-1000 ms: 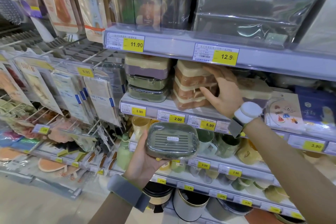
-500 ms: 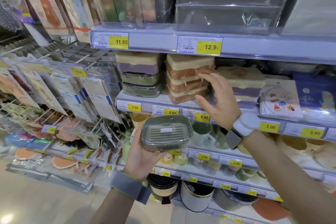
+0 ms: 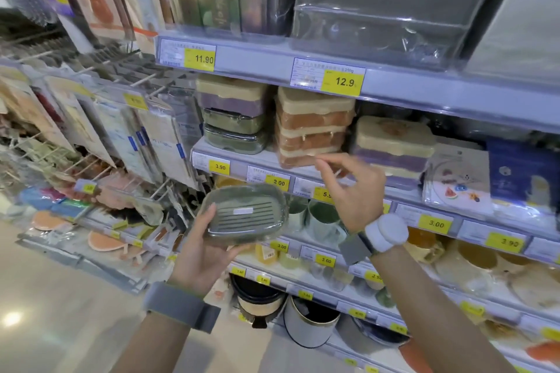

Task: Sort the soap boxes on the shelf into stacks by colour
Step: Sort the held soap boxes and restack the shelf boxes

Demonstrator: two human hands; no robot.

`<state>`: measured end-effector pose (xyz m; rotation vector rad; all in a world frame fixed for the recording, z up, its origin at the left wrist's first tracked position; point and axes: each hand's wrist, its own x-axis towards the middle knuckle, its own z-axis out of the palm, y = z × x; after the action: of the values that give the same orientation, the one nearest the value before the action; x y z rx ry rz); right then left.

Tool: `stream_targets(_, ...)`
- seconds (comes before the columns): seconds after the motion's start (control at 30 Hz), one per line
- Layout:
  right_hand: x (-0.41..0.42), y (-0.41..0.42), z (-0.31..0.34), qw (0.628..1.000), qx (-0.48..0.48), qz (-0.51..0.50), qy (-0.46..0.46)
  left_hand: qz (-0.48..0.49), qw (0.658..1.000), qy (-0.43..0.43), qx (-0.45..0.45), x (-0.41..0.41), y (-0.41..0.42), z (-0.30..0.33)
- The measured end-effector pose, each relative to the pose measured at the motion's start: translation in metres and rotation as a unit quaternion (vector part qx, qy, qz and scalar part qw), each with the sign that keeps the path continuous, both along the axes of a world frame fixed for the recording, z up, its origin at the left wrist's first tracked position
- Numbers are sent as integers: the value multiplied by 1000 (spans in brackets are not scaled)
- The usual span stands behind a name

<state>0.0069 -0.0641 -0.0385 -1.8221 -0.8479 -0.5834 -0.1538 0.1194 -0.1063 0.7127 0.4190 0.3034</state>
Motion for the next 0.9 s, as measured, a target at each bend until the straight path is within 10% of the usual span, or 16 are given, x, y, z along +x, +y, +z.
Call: stream_targets(0.9,-9,186,30,987,-28,-100,122,19,999,0,-31,-36,166,28)
